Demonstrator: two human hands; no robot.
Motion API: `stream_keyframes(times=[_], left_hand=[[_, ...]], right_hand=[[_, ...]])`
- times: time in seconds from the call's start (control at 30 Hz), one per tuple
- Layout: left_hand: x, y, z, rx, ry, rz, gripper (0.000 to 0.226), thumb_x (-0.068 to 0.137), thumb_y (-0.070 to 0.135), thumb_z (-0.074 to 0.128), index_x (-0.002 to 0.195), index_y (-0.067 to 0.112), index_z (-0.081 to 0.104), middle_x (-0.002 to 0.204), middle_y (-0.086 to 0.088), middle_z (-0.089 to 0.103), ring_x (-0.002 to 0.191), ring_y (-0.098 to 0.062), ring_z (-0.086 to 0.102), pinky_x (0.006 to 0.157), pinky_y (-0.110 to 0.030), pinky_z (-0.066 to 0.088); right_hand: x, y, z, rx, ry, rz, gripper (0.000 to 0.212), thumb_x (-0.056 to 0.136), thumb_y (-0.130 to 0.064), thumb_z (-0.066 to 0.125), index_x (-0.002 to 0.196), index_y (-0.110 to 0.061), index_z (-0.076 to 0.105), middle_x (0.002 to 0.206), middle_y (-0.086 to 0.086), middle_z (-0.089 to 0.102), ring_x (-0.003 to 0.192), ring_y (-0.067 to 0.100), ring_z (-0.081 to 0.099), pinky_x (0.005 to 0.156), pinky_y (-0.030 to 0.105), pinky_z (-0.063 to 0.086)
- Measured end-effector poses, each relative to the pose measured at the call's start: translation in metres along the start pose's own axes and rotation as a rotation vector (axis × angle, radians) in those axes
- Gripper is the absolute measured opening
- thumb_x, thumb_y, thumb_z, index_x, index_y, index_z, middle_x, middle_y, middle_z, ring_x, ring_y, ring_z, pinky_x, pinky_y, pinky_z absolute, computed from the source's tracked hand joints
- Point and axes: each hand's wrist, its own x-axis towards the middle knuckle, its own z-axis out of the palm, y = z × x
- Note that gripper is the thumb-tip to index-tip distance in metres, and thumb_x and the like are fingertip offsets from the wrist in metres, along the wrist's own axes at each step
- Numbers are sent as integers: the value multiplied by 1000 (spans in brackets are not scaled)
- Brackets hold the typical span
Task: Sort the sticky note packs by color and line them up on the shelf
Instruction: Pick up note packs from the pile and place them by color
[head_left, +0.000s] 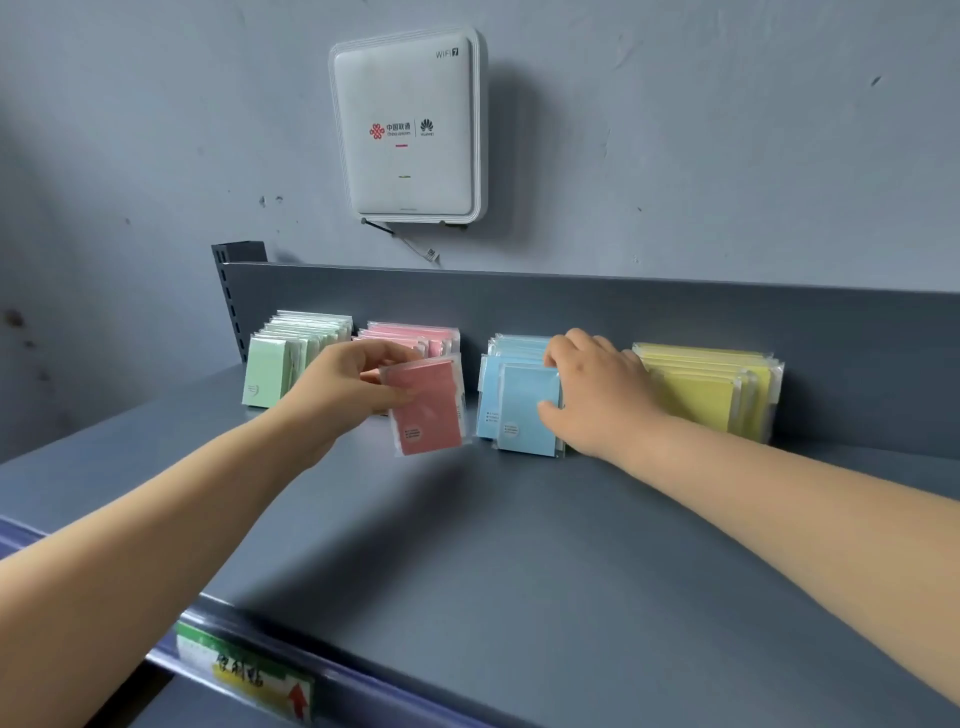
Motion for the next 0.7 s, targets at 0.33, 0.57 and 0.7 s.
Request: stream_keyframes(times=[0.33,0.57,0.7], left_hand=[[20,-13,-19,37,-145,28,32,79,-12,62,83,19,66,80,-3,65,78,-17,61,76,-27,45],[38,-23,-57,81,-302,54,26,79,-9,65,82,17,65,69,5,65,60,-1,61,50,-8,43],[52,-36,-79,122,-383,90,25,76,-5,70,80,20,66,80,-5,66,72,-16,59,63,-21,45]], right_hand=[[-4,-24,-2,-6,55,-41,47,83,-35,57,123,-18,40,124,-2,40,112,21,39,94,33,33],[18,-86,-2,329,3,-61,45,76,-37,71,110,-17,50,100,-9,45,87,12,41,80,24,31],[34,-119,11,399,-29,25,49,74,-36,75,110,-18,47,97,-9,52,84,15,47,79,26,34]])
